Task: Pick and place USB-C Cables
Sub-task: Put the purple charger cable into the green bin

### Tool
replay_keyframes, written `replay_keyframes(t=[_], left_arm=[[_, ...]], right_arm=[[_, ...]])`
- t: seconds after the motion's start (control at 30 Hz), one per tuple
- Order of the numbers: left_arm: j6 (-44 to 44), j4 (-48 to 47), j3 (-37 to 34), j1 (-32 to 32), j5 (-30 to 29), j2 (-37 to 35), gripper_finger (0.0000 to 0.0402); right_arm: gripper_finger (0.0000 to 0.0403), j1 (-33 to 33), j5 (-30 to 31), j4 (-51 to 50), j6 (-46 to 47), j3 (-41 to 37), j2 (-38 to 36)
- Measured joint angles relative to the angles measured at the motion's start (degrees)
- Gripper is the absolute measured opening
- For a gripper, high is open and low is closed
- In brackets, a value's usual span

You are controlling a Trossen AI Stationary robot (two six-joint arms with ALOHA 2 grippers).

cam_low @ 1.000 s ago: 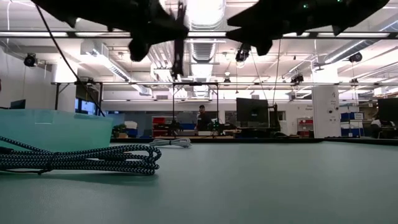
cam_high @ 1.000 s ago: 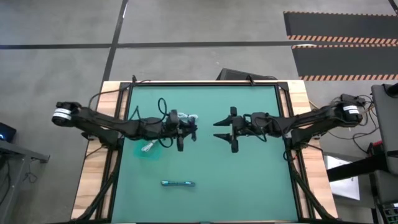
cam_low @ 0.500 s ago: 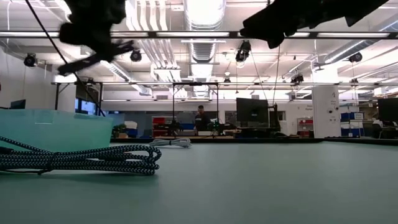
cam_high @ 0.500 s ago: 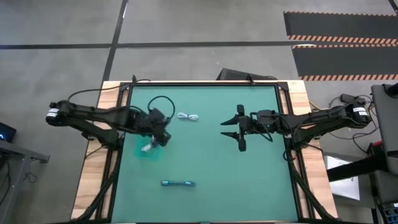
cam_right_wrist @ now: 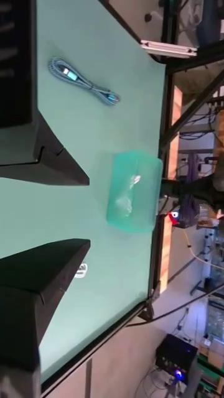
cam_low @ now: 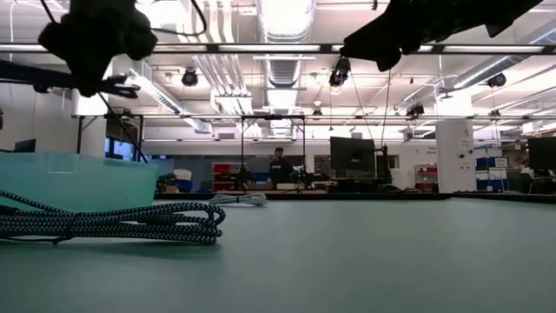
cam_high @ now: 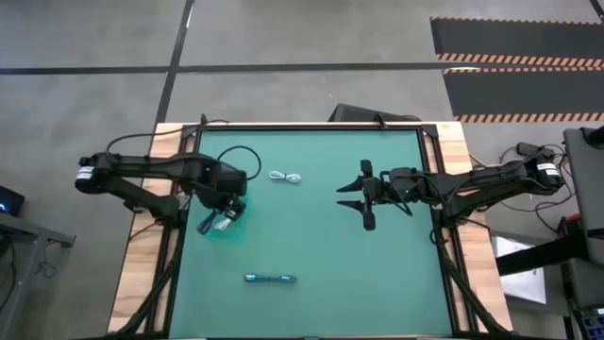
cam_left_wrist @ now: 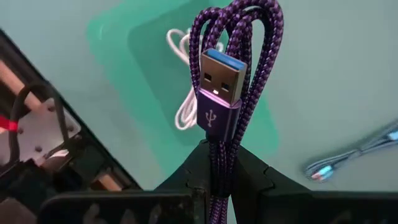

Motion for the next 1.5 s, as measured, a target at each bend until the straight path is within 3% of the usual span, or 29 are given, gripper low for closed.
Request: replay_keyframes(t=[0.27,0.67,0.87,1.23,1.5], left_arm=[[8.55,-0.32,-0.48,5.27,2.85,5.34,0.0017],[19.12,1.45,-0.52,9.56,2.3,13.37,0.0017],[19.08,4.63,-1.51,9.56,1.83,13.93,0.0017],[13.29,11.09,-11.16,9.56,1.6,8.73,0.0017],[12.67,15.22,-13.61,9.53,1.62,8.54,0.0017]], right_arm=[[0.0128,0.0,-0.08,-0.54,-0.04,0.0,-0.15],[0.0128,0.0,-0.09,-2.27,0.0,0.0,-0.17],[0.0122,0.0,-0.09,-2.51,0.0,0.0,-0.17],[0.0119,0.0,-0.09,-2.7,0.0,-0.02,-0.17],[0.0114,0.01,-0.09,-2.67,-0.02,-0.04,-0.17]])
